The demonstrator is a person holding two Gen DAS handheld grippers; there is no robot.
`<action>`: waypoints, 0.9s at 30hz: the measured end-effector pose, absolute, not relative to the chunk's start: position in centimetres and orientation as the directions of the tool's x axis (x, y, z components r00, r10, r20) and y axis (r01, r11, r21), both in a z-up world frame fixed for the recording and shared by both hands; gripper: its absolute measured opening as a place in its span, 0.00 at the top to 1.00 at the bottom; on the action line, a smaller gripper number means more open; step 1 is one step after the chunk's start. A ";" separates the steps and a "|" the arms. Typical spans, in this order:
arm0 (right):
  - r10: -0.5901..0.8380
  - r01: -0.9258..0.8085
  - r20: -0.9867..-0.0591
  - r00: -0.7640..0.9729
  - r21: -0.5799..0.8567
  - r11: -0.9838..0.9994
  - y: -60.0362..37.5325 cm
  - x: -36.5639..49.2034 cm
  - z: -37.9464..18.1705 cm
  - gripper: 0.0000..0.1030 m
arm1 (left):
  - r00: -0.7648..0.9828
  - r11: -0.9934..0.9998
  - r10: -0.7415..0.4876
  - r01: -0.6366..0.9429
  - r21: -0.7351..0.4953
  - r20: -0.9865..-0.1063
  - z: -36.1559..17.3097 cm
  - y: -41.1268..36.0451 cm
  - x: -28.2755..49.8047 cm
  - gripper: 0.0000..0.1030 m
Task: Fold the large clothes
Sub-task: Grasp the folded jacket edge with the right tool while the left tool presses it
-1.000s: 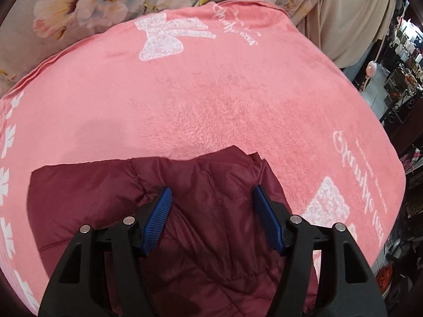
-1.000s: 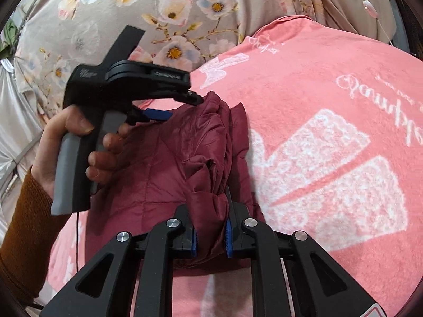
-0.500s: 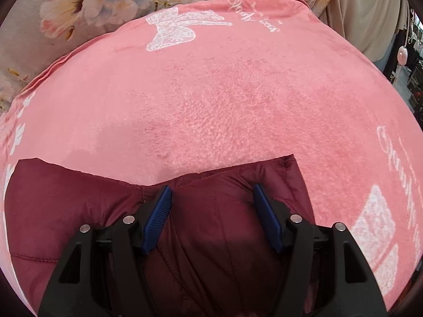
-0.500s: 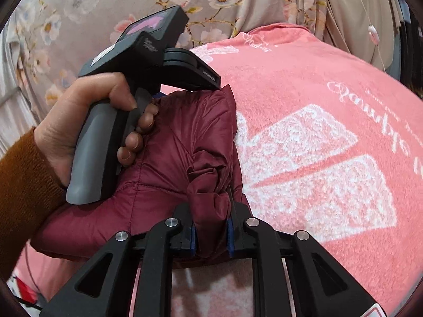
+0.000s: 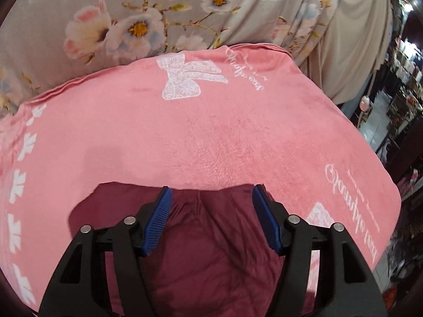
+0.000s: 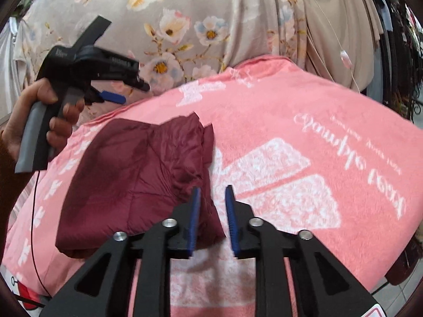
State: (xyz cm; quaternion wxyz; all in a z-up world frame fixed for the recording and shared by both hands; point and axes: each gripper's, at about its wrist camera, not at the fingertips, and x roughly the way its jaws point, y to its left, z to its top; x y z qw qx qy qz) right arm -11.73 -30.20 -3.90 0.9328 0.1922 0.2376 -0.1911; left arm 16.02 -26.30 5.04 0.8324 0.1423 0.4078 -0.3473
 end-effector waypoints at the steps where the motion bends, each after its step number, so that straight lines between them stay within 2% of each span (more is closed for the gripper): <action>1: -0.250 0.429 -0.515 0.820 0.264 0.864 -30.1 -11.2 -3.8 0.96 | 0.400 0.706 -0.458 0.706 -0.051 -0.794 5.0 -26.1 15.8 0.50; 4: -0.221 0.387 -0.520 0.825 0.234 0.892 -28.7 -10.1 -4.1 0.99 | 0.300 0.678 -0.420 0.731 -0.076 -0.856 2.6 -27.2 15.8 0.67; 5: -0.219 0.377 -0.533 0.817 0.206 0.903 -28.3 -9.4 -4.4 0.99 | 0.292 0.675 -0.390 0.736 -0.056 -0.873 1.2 -28.0 15.7 0.70; 8: -0.237 0.388 -0.575 0.783 0.153 0.909 -28.4 -8.1 -5.7 0.99 | 0.287 0.683 -0.344 0.730 -0.029 -0.894 -2.1 -29.4 15.4 0.71; 11: -0.227 0.420 -0.629 0.743 0.174 0.891 -29.8 -7.1 -7.6 1.00 | 0.334 0.691 -0.335 0.723 0.011 -0.881 -2.8 -30.4 15.4 0.71; 19: -0.253 0.441 -0.664 0.704 0.128 0.888 -29.1 -5.3 -9.6 1.00 | 0.372 0.709 -0.323 0.704 0.038 -0.870 -4.7 -32.1 16.2 0.71; 27: -0.286 0.447 -0.659 0.696 0.085 0.891 -28.5 -5.0 -10.6 1.00 | 0.443 0.715 -0.327 0.693 0.088 -0.835 -6.1 -32.6 15.9 0.71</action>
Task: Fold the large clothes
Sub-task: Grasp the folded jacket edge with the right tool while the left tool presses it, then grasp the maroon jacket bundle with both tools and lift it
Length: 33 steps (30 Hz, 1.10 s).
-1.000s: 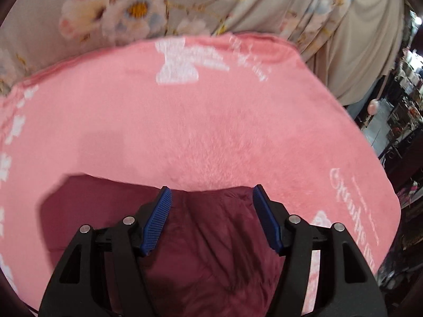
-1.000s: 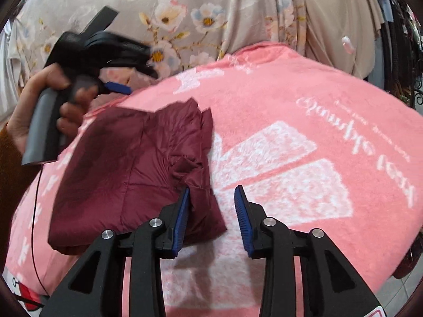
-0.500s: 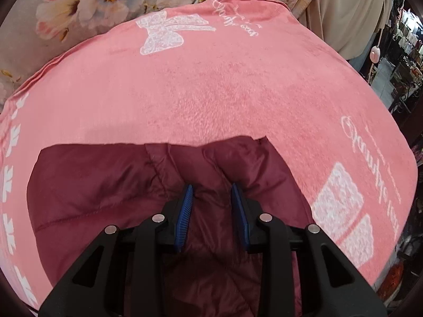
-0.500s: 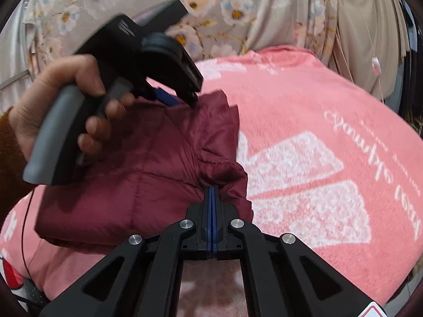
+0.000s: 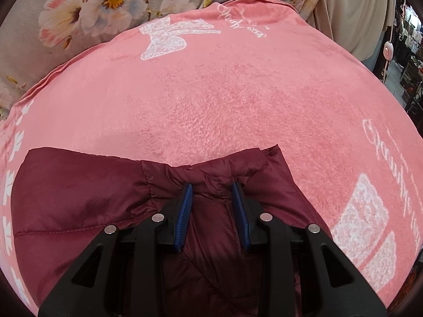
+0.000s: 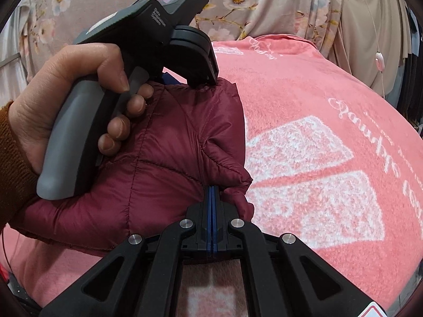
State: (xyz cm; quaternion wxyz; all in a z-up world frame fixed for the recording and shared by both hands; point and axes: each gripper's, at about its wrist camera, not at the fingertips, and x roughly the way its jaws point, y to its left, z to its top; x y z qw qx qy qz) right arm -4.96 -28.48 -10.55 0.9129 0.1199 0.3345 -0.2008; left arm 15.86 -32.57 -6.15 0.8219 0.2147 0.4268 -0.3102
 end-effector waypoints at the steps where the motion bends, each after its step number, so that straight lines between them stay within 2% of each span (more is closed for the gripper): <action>1: -0.290 0.447 -0.658 0.695 0.080 0.891 -28.4 -5.0 -10.6 1.00 | 0.449 0.717 -0.328 0.691 0.091 -0.831 -6.3 -32.6 15.9 0.71; 8: -0.298 0.448 -0.654 0.696 0.070 0.891 -28.3 -5.1 -10.9 1.00 | 0.511 0.717 -0.324 0.682 0.146 -0.796 -7.0 -33.1 15.4 0.71; 17: -0.298 0.443 -0.652 0.697 0.065 0.894 -28.3 -4.7 -10.9 1.00 | 0.545 0.727 -0.335 0.669 0.157 -0.769 -7.3 -32.9 15.3 0.71; 20: -0.267 0.418 -0.654 0.708 0.083 0.904 -28.7 -4.8 -10.7 1.00 | 0.538 0.742 -0.367 0.662 0.111 -0.759 -6.6 -32.1 15.4 0.69; 24: -0.255 0.395 -0.653 0.713 0.074 0.916 -28.8 -5.3 -9.6 0.99 | 0.556 0.819 -0.406 0.573 -0.019 -0.725 -3.0 -27.5 14.1 0.66; 25: -0.243 0.389 -0.648 0.722 0.090 0.917 -28.9 -5.6 -9.1 0.95 | 0.571 0.831 -0.410 0.555 -0.034 -0.711 -1.9 -26.1 13.3 0.60; 26: -0.228 0.386 -0.641 0.733 0.115 0.915 -29.2 -6.0 -8.6 0.93 | 0.607 0.850 -0.399 0.527 -0.029 -0.687 -0.4 -24.0 12.1 0.46; 28: -0.206 0.382 -0.624 0.754 0.160 0.910 -29.7 -6.5 -7.8 0.77 | 0.662 0.878 -0.383 0.477 -0.032 -0.644 1.6 -20.0 10.2 0.28; 30: -0.197 0.378 -0.599 0.776 0.192 0.905 -30.0 -7.0 -6.8 0.66 | 0.686 0.894 -0.379 0.445 -0.054 -0.622 2.9 -15.6 8.0 0.27; 33: -0.195 0.382 -0.583 0.789 0.216 0.899 -30.4 -7.0 -5.7 0.50 | 0.662 0.910 -0.375 0.395 -0.123 -0.649 2.6 -10.5 5.9 0.26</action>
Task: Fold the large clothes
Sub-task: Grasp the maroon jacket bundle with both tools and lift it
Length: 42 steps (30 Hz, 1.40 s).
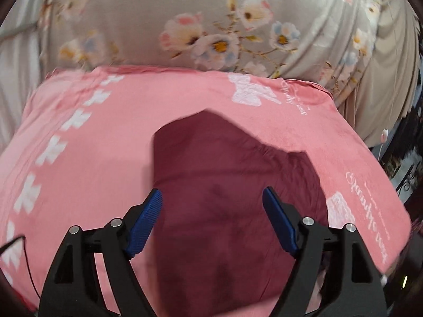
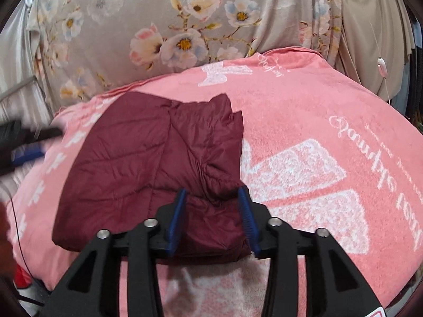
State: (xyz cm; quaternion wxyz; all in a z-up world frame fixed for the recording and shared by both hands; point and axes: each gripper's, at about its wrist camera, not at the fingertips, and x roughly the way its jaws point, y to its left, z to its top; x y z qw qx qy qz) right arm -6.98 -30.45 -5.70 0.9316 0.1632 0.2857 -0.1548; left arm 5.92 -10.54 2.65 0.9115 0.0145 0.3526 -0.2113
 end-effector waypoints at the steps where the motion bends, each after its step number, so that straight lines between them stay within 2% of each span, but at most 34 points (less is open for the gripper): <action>1: -0.194 0.382 -0.578 0.793 0.223 0.897 -30.6 -6.9 -5.4 0.45 | 0.642 0.916 -0.375 0.370 -0.158 -0.669 2.0 -8.9 5.4 0.25; 7: -0.182 0.407 -0.585 0.790 0.279 0.870 -32.3 -5.0 -5.0 0.35 | 0.526 0.918 -0.396 0.229 -0.323 -0.752 -3.0 -4.9 6.8 0.25; 12: -0.125 0.437 -0.625 0.771 0.375 0.817 -34.2 -3.0 -6.7 0.33 | 0.427 0.843 -0.532 0.184 -0.506 -0.731 -5.2 -4.6 8.4 0.25; 14: -0.106 0.449 -0.634 0.766 0.410 0.793 -34.9 -2.5 -7.6 0.33 | 0.406 0.823 -0.562 0.187 -0.537 -0.720 -5.6 -5.1 8.6 0.25; 23: -0.031 0.452 -0.649 0.760 0.494 0.743 -36.2 -1.2 -10.1 0.21 | 0.340 0.784 -0.617 0.185 -0.593 -0.710 -8.5 -7.1 10.6 0.09; 27: 0.009 0.445 -0.642 0.767 0.541 0.714 -36.5 -0.8 -11.0 0.17 | 0.348 0.781 -0.622 0.202 -0.591 -0.702 -8.9 -7.6 10.8 0.07; 33: 0.037 0.422 -0.640 0.768 0.548 0.723 -36.1 0.3 -10.9 0.15 | 0.371 0.788 -0.615 0.265 -0.555 -0.696 -9.0 -8.6 11.1 0.05; 35: 0.067 0.400 -0.633 0.772 0.565 0.721 -36.0 0.7 -10.8 0.19 | 0.374 0.788 -0.616 0.283 -0.547 -0.693 -8.9 -8.8 11.0 0.06; 37: 0.117 0.369 -0.617 0.779 0.600 0.710 -35.9 1.2 -10.8 0.38 | 0.372 0.781 -0.625 0.293 -0.551 -0.687 -8.8 -8.8 11.1 0.10; 38: 0.136 0.355 -0.610 0.780 0.612 0.707 -35.8 1.4 -10.7 0.42 | 0.371 0.777 -0.629 0.298 -0.554 -0.683 -8.6 -8.8 11.1 0.16; 39: 0.140 0.348 -0.608 0.781 0.610 0.712 -35.5 1.5 -10.4 0.51 | 0.371 0.773 -0.634 0.307 -0.555 -0.678 -8.3 -8.7 11.1 0.19; 40: 0.134 0.342 -0.608 0.783 0.600 0.724 -35.3 1.5 -10.0 0.59 | 0.373 0.773 -0.634 0.314 -0.551 -0.677 -8.1 -8.6 11.0 0.27; 42: 0.122 0.322 -0.602 0.789 0.575 0.752 -34.6 1.3 -8.7 0.71 | 0.375 0.769 -0.639 0.339 -0.542 -0.672 -7.1 -8.4 10.7 0.39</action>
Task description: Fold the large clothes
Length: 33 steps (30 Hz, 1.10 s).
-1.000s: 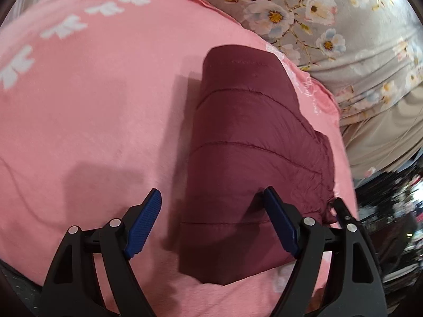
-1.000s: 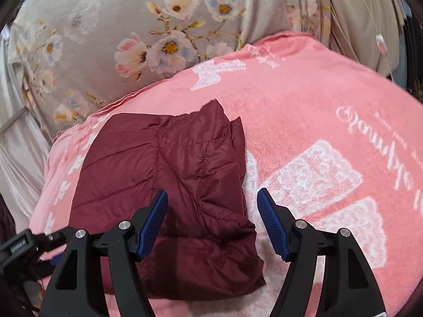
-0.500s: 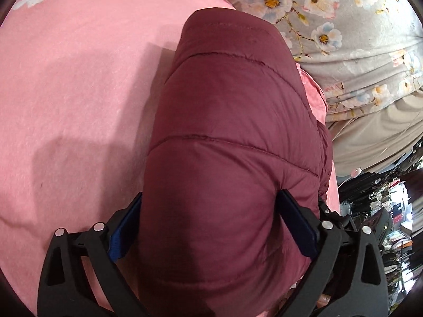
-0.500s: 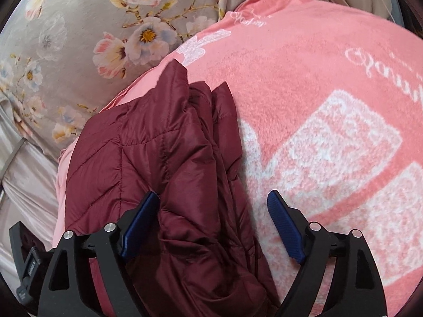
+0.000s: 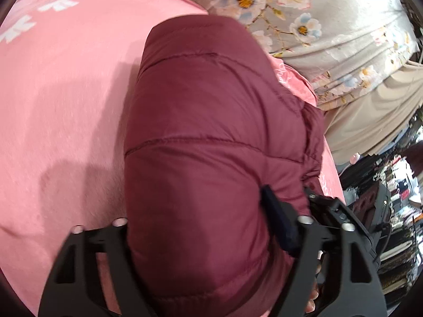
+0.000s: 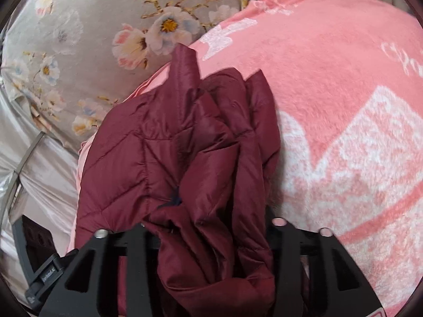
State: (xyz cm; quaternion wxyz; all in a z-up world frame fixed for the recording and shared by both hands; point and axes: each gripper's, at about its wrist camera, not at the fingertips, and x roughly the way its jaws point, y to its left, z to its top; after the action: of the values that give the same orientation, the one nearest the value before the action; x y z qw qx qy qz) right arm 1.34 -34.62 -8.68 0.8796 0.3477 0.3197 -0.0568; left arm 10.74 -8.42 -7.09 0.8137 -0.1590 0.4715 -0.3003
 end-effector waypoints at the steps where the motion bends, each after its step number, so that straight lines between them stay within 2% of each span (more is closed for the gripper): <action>1: 0.121 0.314 -0.594 0.795 0.574 0.757 -34.4 1.2 -8.1 0.76 | 0.377 0.768 -0.640 0.351 -0.537 -0.669 -6.7 -8.2 10.5 0.46; 2: 0.119 0.306 -0.585 0.802 0.573 0.760 -34.3 0.9 -7.4 0.77 | 0.381 0.767 -0.641 0.367 -0.527 -0.667 -6.2 -8.2 10.3 0.52; 5: 0.103 0.287 -0.561 0.821 0.562 0.776 -33.9 -0.1 -5.2 0.80 | 0.392 0.758 -0.648 0.409 -0.507 -0.653 -3.9 -8.6 9.3 0.60; 13: 0.033 0.201 -0.413 0.910 0.511 0.836 -33.4 -6.6 2.7 0.81 | 0.432 0.696 -0.718 0.464 -0.548 -0.545 2.1 -8.4 4.1 0.62; 26: -0.175 0.188 -0.069 0.982 0.326 0.926 -33.2 -20.8 17.4 0.81 | 0.421 0.466 -0.878 0.651 -0.600 -0.225 13.5 -9.3 -6.7 0.62; 30: -0.170 0.162 0.005 0.985 0.273 0.948 -32.3 -23.1 20.7 0.82 | 0.412 0.382 -0.906 0.688 -0.617 -0.102 16.7 -9.1 -10.4 0.62; 33: -0.134 0.122 0.031 0.991 0.247 0.961 -30.4 -22.5 21.6 0.81 | 0.425 0.368 -0.904 0.699 -0.613 -0.058 17.6 -7.8 -11.5 0.62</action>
State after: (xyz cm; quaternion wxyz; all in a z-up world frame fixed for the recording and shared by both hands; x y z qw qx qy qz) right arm -22.49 -30.41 21.61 0.9900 0.1230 -0.0238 -0.0645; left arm -11.51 -7.82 17.63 0.8032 -0.2592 0.1973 -0.4988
